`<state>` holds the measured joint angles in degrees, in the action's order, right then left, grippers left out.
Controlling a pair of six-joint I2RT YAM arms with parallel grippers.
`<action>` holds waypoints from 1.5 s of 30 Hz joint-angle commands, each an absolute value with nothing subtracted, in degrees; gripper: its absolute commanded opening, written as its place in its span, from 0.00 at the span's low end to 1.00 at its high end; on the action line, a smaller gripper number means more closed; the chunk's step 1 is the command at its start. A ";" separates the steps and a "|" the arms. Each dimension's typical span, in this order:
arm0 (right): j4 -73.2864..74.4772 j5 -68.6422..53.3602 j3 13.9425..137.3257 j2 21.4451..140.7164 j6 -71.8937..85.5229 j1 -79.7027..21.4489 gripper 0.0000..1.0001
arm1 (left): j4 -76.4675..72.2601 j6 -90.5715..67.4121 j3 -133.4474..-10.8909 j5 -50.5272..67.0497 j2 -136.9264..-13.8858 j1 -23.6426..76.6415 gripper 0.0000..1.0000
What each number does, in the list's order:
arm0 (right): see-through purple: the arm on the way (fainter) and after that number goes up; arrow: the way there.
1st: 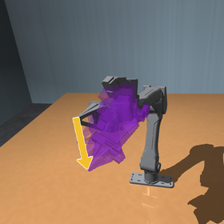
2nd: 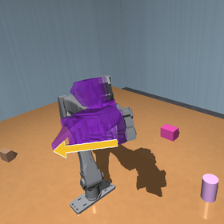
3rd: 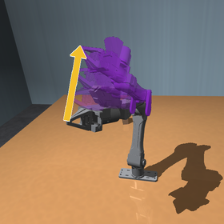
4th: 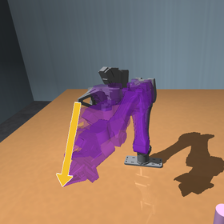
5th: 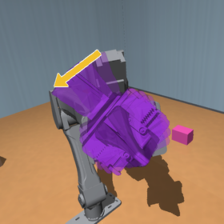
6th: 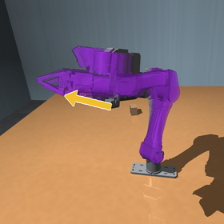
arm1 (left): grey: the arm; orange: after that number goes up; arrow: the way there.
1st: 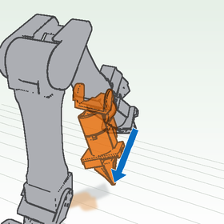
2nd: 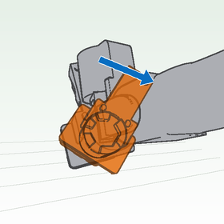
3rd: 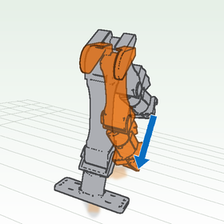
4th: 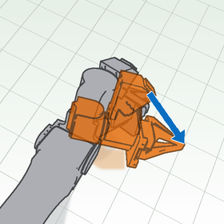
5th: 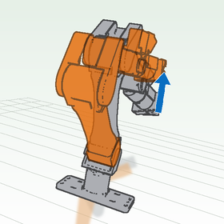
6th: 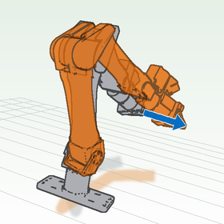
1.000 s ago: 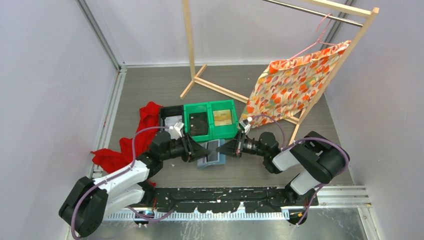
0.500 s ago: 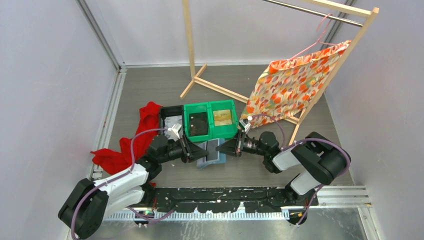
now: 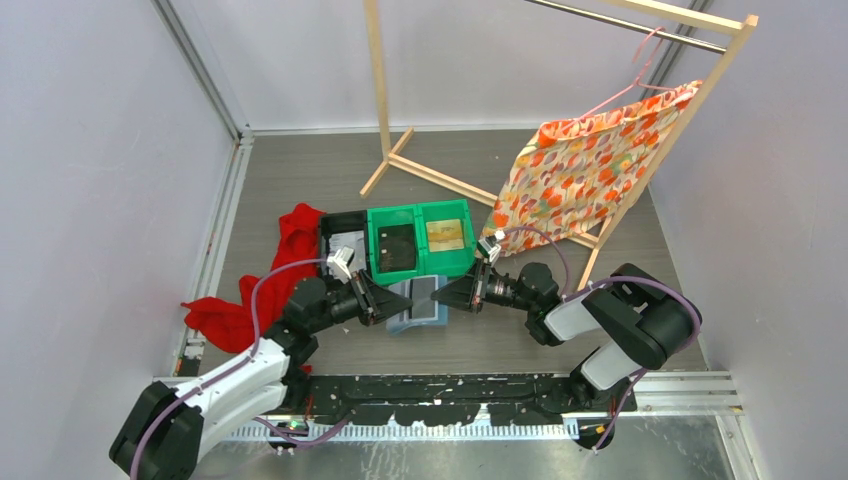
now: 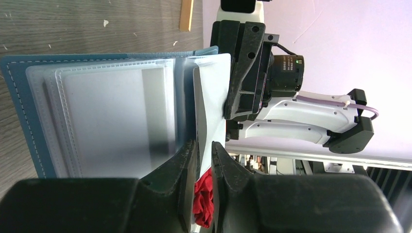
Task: Take the credit cards out of the card holder
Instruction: Remove the credit card from the card holder.
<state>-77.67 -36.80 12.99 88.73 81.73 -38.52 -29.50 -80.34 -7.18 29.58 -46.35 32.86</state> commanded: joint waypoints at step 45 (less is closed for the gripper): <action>-82.00 -38.82 12.65 98.27 77.56 -38.44 0.01 | -14.73 -78.66 -0.44 20.95 -31.52 32.23 0.01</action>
